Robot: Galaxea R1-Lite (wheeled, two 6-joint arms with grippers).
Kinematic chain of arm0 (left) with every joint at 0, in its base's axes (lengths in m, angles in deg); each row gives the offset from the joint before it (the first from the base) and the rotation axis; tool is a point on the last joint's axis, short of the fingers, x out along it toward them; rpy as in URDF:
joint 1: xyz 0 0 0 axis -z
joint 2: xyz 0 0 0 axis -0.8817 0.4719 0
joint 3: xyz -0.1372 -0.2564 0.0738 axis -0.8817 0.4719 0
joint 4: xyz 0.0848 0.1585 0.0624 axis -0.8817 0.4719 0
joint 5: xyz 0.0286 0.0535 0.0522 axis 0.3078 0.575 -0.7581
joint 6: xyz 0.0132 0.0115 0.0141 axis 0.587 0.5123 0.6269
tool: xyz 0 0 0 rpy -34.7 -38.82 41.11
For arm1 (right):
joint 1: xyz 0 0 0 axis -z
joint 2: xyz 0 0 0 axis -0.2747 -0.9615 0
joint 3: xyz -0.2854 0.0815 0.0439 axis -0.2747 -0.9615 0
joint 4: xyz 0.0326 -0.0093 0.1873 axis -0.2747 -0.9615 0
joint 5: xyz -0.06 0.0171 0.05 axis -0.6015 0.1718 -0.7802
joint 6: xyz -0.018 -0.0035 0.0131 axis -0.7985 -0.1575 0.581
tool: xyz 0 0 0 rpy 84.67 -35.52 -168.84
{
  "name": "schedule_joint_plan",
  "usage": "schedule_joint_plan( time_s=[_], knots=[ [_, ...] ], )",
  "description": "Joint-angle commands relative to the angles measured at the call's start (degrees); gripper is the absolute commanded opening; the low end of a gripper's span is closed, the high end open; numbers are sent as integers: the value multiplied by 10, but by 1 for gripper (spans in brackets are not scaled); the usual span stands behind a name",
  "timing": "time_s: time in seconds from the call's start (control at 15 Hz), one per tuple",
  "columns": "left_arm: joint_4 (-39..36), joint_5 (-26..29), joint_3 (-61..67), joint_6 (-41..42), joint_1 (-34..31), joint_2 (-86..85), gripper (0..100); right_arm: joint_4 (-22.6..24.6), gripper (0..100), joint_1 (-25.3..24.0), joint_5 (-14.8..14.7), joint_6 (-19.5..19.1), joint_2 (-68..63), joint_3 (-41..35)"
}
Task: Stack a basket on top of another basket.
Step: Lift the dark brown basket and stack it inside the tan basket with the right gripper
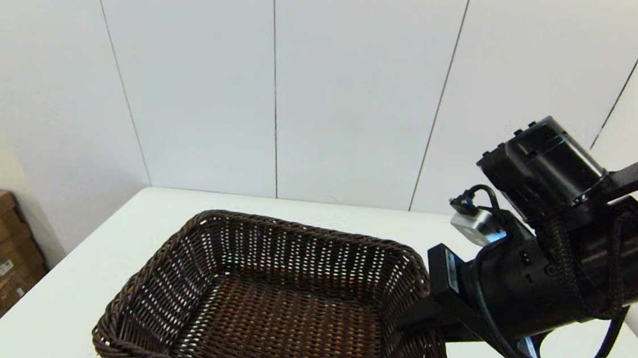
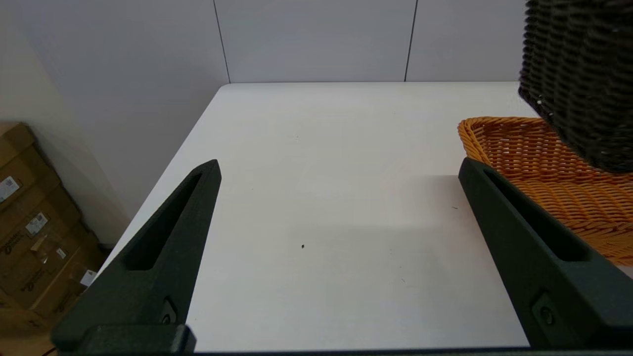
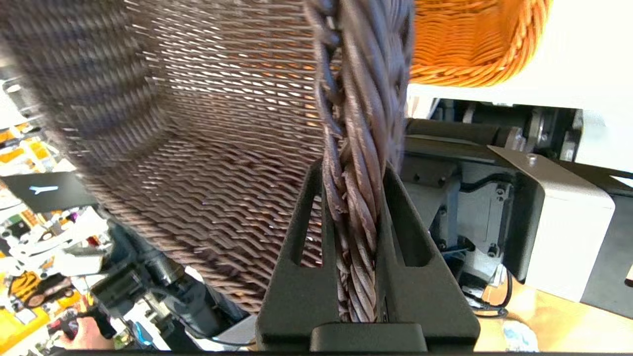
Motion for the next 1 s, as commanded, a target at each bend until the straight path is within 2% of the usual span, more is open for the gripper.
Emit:
schedule_joint_plan(
  time_s=[0.07, 0.47, 0.67, 1.0],
  knots=[
    [0, -1, 0, -1, 0, 0, 100, 22, 0, -2, 0, 2, -27, -11],
    [0, 0, 0, -1, 0, 0, 100, 26, 0, 0, 1, 0, -52, -11],
    [0, 0, 0, -1, 0, 0, 100, 50, 0, 3, -2, 0, -64, -11],
    [0, -1, 0, -1, 0, 0, 100, 50, 0, 28, -13, -9, -72, -12]
  ],
)
